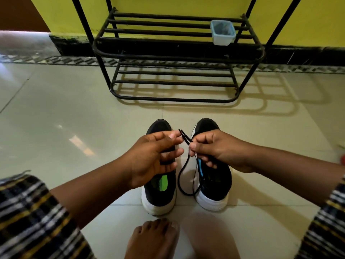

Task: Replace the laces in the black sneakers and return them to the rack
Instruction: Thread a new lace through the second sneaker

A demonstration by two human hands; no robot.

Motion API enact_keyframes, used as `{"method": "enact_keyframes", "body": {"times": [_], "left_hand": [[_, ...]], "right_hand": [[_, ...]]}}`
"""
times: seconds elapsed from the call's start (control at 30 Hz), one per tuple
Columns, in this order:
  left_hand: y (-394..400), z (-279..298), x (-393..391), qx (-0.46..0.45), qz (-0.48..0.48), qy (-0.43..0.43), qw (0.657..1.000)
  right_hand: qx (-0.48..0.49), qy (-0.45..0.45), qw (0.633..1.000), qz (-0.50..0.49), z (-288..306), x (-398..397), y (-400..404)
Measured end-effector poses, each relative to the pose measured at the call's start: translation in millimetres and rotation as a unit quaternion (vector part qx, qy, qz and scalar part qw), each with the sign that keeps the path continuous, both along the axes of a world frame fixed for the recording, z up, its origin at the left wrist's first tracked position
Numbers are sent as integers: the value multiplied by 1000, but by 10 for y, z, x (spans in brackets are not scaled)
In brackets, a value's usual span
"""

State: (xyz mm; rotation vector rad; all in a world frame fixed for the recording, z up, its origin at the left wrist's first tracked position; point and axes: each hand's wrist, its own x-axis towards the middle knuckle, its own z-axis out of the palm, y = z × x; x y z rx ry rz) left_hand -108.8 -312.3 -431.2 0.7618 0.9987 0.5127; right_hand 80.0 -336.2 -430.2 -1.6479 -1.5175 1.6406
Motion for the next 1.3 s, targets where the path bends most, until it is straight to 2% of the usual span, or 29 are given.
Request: {"method": "enact_keyframes", "body": {"times": [0.13, 0.3, 0.5, 0.77, 0.97, 1.07, 1.1, 1.17, 1.2, 1.27, 1.3], "left_hand": [[-49, -11, 48, 82, -6, 51, 995], [-82, -8, 115, 164, 25, 70, 984], [-76, -40, 86, 154, 31, 70, 985], [-75, -23, 75, 215, 6, 74, 974], [-55, -58, 72, 205, 4, 84, 975], [-46, -75, 47, 230, -19, 92, 969], [-177, -230, 7, 257, -63, 141, 954], [-606, -725, -218, 270, -164, 363, 877], [-835, -943, -327, 244, -247, 414, 841], [-1203, -1276, -395, 195, -391, 450, 779], [-1254, -1394, -437, 206, -401, 440, 776]], "right_hand": [[5, -7, 1000, 21, 29, 9, 11], [6, 19, 999, 25, 77, -13, 31], [0, 0, 999, 35, 87, -4, 33], [-16, 8, 999, 37, 118, 44, 82], [-6, 1, 1000, 18, 97, 64, 95], [-5, -13, 999, 35, 93, 78, 99], [-7, -18, 999, 45, 90, 78, 95], [-8, -23, 997, 67, 86, 74, 83], [-7, -23, 997, 76, 85, 72, 76], [-7, -34, 995, 89, 93, 71, 66], [-7, -42, 995, 94, 96, 73, 63]]}}
